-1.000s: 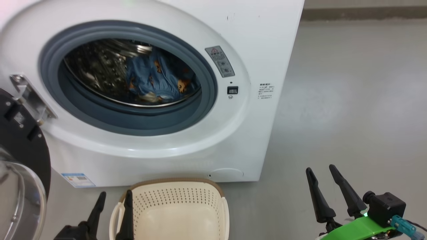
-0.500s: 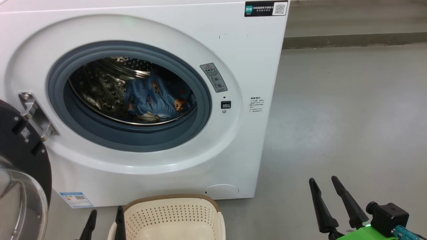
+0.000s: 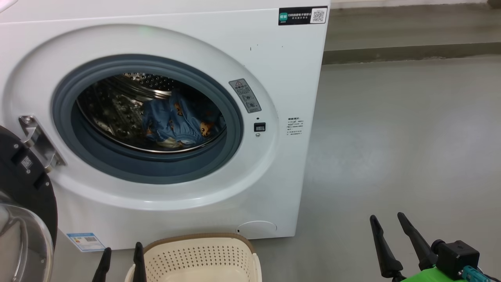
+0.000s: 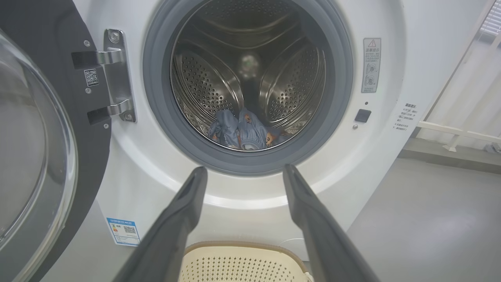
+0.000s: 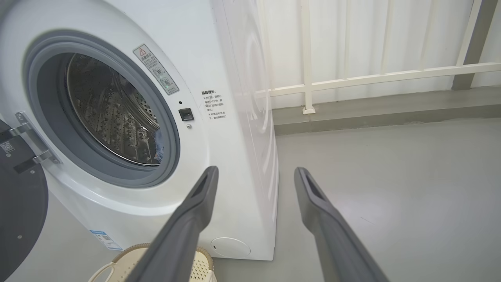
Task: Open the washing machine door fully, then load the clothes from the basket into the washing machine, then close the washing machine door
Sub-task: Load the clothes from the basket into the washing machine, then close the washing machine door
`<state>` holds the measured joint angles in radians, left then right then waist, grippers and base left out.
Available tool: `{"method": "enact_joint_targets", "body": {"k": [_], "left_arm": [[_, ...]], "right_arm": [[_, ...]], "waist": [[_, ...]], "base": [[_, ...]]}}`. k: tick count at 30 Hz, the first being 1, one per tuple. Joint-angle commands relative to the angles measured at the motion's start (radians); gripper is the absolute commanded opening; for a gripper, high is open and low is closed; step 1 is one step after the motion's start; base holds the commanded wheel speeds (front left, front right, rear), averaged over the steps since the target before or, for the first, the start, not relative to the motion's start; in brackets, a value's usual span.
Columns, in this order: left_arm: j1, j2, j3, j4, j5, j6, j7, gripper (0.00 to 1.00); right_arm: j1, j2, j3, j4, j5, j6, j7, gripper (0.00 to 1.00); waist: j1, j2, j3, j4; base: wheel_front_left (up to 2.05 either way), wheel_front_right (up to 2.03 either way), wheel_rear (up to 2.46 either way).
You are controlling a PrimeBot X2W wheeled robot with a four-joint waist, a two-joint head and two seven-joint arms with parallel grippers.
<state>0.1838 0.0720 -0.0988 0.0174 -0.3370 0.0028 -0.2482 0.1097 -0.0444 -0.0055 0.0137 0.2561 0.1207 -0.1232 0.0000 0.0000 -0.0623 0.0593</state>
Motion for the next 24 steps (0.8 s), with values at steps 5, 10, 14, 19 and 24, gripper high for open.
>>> {"method": "enact_joint_targets", "body": {"k": [5, 10, 14, 19, 24], "left_arm": [[-0.03, -0.007, 0.043, -0.011, 0.017, -0.011, -0.013, 1.0], [-0.032, -0.011, 0.048, -0.005, 0.024, -0.017, -0.014, 1.0], [-0.035, -0.014, 0.053, -0.003, 0.025, -0.021, -0.014, 1.0], [-0.038, -0.017, 0.054, 0.001, 0.025, -0.026, -0.014, 1.0], [-0.041, -0.019, 0.049, 0.005, 0.032, -0.031, -0.014, 1.0]], "right_arm": [[-0.02, -0.006, 0.02, -0.02, -0.006, 0.01, 0.001, 1.0], [-0.022, -0.006, 0.014, -0.017, -0.006, 0.01, 0.0, 1.0], [-0.025, -0.006, 0.013, -0.016, -0.006, 0.01, -0.001, 1.0], [-0.027, -0.006, 0.009, -0.014, -0.001, 0.01, -0.001, 1.0], [-0.031, -0.006, 0.006, -0.013, -0.001, 0.01, 0.0, 1.0]], "waist": [[0.0, 0.0, 0.0, -0.002], [0.0, 0.0, 0.002, -0.002], [0.0, 0.0, 0.004, -0.001], [0.0, 0.0, 0.008, 0.0], [0.0, 0.0, 0.011, -0.001]], "base": [[0.0, 0.0, 0.0], [0.0, 0.0, 0.0], [0.0, 0.0, 0.0], [0.0, 0.0, 0.0], [0.0, 0.0, 0.0]]}}
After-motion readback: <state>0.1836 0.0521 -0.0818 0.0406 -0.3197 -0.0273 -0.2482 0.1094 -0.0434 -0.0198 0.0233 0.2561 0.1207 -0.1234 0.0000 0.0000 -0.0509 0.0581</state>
